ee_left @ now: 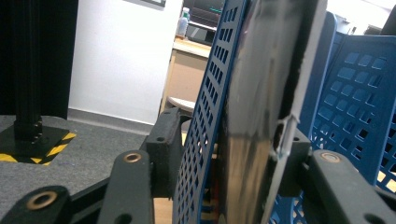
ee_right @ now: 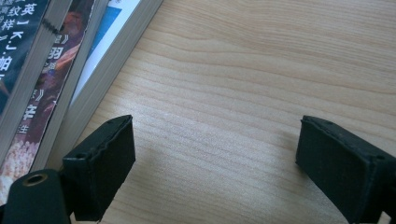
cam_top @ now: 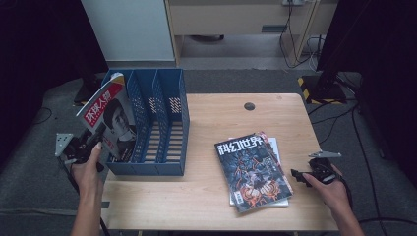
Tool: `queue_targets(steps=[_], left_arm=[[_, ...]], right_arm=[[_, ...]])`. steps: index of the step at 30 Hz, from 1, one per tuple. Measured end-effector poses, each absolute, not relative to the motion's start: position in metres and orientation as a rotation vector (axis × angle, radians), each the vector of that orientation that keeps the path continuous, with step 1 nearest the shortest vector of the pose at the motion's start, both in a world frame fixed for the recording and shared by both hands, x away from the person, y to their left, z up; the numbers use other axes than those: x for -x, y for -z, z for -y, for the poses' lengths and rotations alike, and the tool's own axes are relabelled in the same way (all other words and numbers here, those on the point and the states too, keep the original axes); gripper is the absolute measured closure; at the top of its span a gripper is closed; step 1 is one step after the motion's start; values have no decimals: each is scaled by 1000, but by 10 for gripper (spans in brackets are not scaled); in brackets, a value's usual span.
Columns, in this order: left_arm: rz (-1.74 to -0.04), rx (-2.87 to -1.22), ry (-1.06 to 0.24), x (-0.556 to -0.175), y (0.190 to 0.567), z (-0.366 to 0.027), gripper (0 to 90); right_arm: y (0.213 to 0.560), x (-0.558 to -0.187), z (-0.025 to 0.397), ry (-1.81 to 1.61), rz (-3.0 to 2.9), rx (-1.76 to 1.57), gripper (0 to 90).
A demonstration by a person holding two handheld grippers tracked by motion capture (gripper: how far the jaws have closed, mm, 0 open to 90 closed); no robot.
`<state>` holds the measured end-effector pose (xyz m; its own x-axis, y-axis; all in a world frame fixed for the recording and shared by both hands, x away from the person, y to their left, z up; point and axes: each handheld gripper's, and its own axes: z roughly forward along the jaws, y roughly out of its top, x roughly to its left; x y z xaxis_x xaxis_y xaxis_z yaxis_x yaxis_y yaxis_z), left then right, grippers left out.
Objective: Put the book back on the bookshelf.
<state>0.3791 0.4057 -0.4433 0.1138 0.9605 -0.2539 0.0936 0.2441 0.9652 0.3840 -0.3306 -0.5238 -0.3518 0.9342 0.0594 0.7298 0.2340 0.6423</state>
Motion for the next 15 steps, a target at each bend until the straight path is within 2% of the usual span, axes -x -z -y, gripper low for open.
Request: queue_targets(steps=[15], left_arm=[[-1260,-1196,-932,-363,433,-396,373]], right_arm=[[521,-383,332,-868,-2167,-1544,115]])
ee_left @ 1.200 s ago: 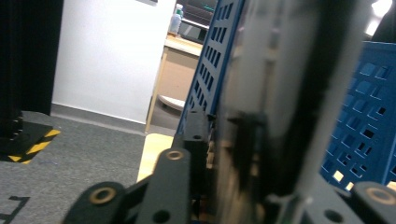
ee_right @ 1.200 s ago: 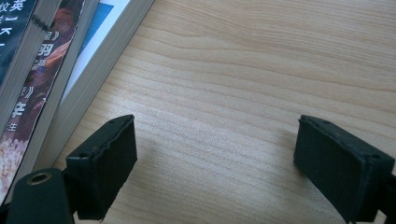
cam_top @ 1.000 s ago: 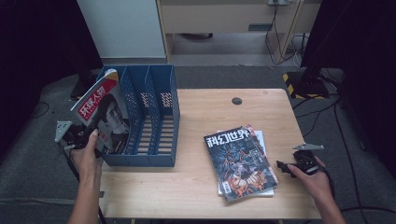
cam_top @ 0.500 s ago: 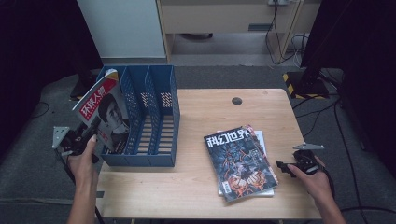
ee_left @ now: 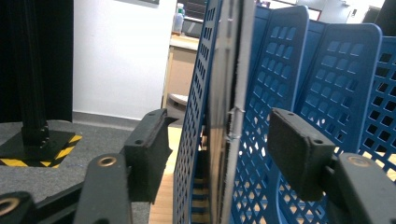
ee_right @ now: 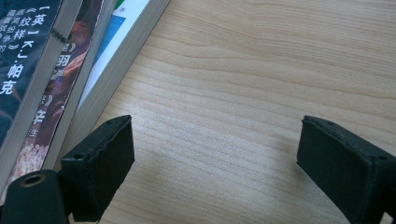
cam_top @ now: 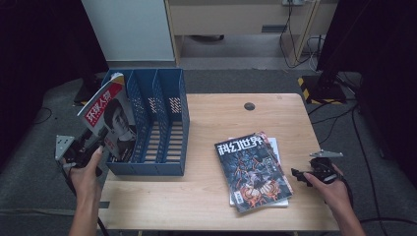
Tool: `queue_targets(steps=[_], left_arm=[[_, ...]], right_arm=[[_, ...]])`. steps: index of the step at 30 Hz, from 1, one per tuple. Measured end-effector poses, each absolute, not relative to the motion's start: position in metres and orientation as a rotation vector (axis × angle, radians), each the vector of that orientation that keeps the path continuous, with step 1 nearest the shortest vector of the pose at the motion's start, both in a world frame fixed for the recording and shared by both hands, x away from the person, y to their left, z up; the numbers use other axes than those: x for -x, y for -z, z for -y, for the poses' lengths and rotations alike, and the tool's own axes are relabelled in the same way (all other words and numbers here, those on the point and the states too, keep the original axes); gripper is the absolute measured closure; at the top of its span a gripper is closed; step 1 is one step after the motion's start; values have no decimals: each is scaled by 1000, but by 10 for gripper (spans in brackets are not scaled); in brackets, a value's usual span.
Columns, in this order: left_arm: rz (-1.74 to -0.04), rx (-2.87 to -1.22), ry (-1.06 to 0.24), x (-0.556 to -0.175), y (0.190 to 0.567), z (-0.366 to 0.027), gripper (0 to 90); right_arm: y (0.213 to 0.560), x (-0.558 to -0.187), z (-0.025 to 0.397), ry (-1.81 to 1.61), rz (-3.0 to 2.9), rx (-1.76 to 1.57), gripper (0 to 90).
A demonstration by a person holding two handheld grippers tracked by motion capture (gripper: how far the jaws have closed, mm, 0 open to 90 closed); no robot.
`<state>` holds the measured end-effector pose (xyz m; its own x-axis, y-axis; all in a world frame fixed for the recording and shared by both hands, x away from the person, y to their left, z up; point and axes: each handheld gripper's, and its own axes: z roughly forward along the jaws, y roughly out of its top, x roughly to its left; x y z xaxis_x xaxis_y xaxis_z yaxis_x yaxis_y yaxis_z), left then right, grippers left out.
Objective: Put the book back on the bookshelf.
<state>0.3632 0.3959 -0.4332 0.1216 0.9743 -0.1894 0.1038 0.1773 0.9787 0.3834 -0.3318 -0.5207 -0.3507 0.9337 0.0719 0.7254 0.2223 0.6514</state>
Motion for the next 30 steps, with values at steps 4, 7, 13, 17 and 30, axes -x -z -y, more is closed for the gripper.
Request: queue_targets(steps=[4,7,13,17,30], left_arm=[[-1263,-1178,-937,-356,432,-394,314],[-1263,-1172,-937,-350,431,-393,296],[-1232,-1167,-958,-330,423,-389,280],[-1227,-1194,-945,-321,423,-384,266],[-1155,-1301,-897,-312,427,-343,265]], right_arm=[[520,-383,333,-876,-2169,-1538,114],[520,-384,333,-878,-2167,-1545,112],[519,-384,334,-881,-2167,-1532,110],[519,-383,333,-878,-2170,-1536,108],[517,-383,332,-890,-2153,-1517,97]])
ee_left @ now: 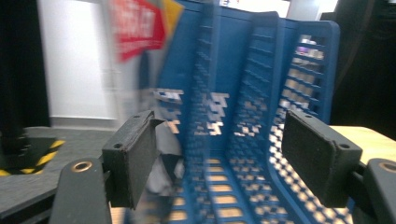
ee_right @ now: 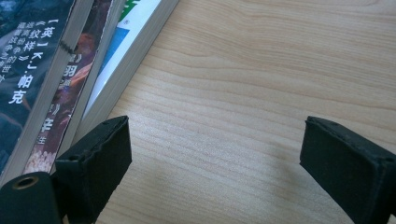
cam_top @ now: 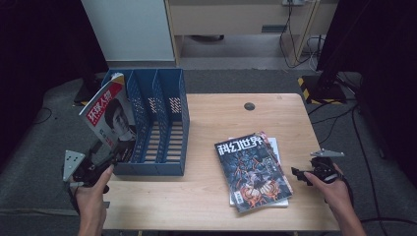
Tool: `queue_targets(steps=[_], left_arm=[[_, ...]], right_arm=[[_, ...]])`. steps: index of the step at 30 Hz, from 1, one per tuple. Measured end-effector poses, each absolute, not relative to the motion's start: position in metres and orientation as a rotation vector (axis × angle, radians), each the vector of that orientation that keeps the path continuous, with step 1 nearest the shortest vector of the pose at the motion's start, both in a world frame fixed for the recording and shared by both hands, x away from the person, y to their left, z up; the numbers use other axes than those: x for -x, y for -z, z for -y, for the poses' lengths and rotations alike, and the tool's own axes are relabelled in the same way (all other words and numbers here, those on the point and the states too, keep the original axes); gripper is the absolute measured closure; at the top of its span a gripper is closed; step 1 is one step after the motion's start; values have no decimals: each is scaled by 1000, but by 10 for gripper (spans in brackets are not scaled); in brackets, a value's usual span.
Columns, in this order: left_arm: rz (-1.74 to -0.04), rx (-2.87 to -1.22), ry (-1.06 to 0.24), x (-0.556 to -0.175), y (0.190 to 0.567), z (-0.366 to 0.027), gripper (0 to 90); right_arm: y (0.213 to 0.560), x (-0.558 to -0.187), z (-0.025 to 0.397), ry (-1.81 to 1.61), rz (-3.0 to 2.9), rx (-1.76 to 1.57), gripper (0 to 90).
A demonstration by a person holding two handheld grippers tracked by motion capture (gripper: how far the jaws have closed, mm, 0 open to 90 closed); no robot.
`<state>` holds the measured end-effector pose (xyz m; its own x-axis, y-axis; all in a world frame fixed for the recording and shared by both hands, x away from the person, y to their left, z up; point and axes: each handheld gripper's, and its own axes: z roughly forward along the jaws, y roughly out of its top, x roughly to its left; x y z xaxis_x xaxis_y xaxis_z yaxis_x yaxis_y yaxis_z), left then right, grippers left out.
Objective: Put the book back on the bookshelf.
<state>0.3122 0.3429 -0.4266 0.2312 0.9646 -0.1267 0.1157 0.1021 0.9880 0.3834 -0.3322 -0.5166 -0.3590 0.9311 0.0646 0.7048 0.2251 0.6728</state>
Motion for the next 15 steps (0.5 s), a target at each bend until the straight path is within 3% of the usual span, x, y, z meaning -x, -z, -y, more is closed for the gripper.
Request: queue_targets(steps=[4,15], left_arm=[[-1134,-1330,-874,-313,427,-328,264],[-1107,-1443,-828,-334,433,-291,259]], right_arm=[[515,-383,333,-899,-2147,-1511,122],[510,-380,330,-944,-2144,-1428,367]])
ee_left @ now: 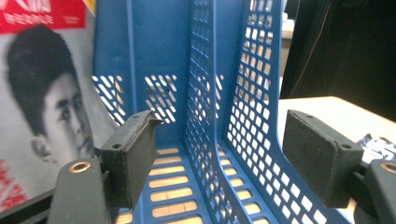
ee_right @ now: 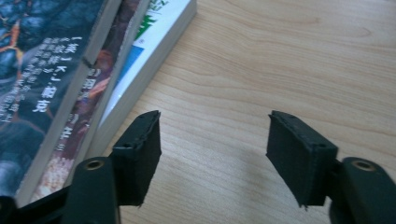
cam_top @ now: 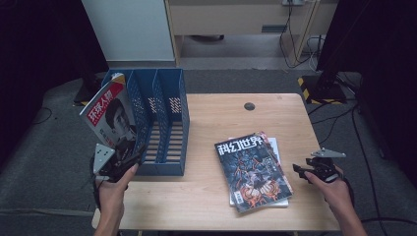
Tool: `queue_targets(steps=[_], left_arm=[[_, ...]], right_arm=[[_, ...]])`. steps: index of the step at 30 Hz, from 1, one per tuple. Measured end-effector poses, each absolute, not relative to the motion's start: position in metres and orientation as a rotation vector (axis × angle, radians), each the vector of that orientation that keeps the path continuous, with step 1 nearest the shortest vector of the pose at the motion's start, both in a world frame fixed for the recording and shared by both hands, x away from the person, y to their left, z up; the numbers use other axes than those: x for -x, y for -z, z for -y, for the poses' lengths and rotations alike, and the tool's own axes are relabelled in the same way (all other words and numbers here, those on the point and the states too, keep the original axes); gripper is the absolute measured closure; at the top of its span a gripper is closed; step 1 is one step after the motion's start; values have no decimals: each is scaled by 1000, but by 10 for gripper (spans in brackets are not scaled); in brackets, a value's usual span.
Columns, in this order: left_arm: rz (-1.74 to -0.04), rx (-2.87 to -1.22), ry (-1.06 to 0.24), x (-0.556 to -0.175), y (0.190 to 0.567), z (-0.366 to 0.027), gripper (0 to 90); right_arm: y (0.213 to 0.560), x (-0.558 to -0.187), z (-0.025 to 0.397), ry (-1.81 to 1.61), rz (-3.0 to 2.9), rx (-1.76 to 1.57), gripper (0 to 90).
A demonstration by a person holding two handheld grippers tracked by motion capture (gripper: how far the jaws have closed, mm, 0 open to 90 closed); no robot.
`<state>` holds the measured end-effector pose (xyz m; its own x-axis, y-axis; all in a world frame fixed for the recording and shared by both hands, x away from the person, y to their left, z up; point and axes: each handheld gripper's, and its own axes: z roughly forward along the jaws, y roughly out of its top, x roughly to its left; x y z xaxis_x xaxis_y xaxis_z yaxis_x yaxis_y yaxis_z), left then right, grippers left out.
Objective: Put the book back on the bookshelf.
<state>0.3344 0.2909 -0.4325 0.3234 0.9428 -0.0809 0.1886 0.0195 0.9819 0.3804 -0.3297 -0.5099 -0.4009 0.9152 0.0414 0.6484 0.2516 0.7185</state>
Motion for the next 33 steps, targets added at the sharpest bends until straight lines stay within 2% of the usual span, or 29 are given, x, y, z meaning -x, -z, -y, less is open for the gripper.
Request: queue_targets(steps=[10,20,33], left_arm=[[-1112,-1498,-805,-347,437,-273,258],[-1083,-1529,-748,-360,433,-252,253],[-1070,-1569,-682,-375,436,-232,243]], right_arm=[[508,-379,327,-943,-2148,-1394,370],[507,-379,321,-947,-2181,-1366,267],[506,-379,315,-958,-2203,-1357,317]])
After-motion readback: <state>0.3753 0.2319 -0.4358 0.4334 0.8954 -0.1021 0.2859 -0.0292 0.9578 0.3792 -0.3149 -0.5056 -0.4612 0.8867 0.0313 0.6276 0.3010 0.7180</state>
